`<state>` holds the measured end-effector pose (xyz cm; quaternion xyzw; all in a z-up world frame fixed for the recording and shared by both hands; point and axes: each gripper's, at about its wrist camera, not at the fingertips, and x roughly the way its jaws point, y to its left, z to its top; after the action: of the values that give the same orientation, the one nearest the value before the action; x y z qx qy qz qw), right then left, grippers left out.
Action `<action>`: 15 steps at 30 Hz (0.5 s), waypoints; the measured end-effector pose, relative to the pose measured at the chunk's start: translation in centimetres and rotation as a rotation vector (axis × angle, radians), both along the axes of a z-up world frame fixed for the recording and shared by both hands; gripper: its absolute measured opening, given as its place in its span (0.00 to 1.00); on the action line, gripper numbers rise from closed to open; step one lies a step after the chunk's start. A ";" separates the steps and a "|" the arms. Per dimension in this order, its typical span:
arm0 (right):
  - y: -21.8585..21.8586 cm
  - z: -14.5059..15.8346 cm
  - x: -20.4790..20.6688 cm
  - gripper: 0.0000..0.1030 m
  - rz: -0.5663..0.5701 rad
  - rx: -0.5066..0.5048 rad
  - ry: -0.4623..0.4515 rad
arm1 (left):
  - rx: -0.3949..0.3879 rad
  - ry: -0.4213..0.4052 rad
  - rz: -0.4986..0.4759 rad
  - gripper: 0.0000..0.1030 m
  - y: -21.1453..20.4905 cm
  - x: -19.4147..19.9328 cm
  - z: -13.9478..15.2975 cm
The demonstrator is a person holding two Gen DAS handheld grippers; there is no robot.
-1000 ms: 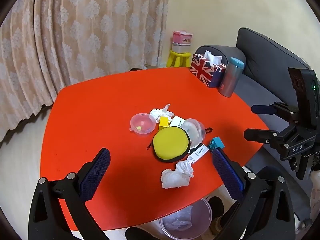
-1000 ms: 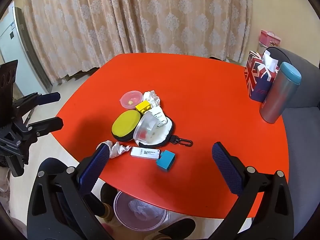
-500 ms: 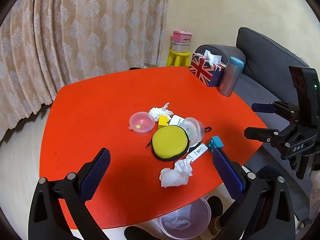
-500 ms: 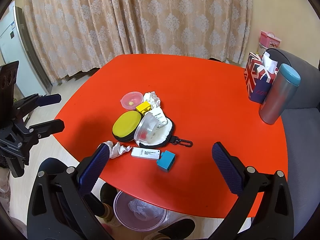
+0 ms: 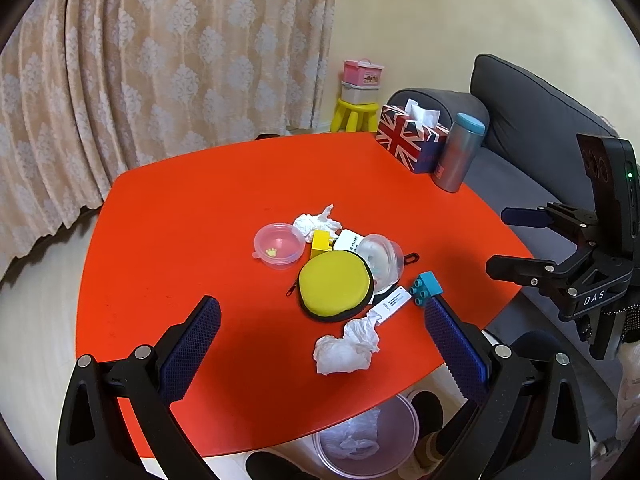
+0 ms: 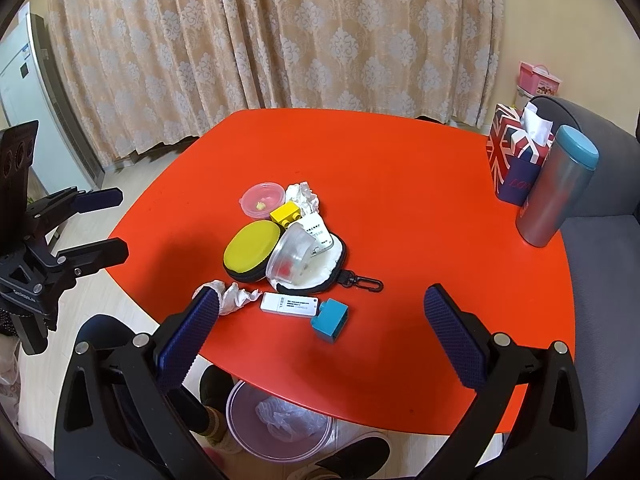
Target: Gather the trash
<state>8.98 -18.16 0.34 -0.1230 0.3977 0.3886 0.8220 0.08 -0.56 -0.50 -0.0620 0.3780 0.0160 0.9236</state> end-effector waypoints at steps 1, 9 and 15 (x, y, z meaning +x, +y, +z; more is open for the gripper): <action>0.0 0.0 0.0 0.97 0.000 0.001 0.000 | -0.001 0.000 0.000 0.95 0.0 0.0 0.0; -0.1 0.0 0.0 0.97 0.001 0.001 -0.001 | -0.004 0.004 -0.004 0.95 -0.5 0.0 0.0; 0.0 0.0 0.0 0.97 0.000 0.000 -0.002 | -0.006 0.004 -0.003 0.95 -0.3 0.2 -0.1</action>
<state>9.02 -18.20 0.31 -0.1233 0.3968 0.3884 0.8225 0.24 -0.88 -0.62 -0.0639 0.3800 0.0135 0.9227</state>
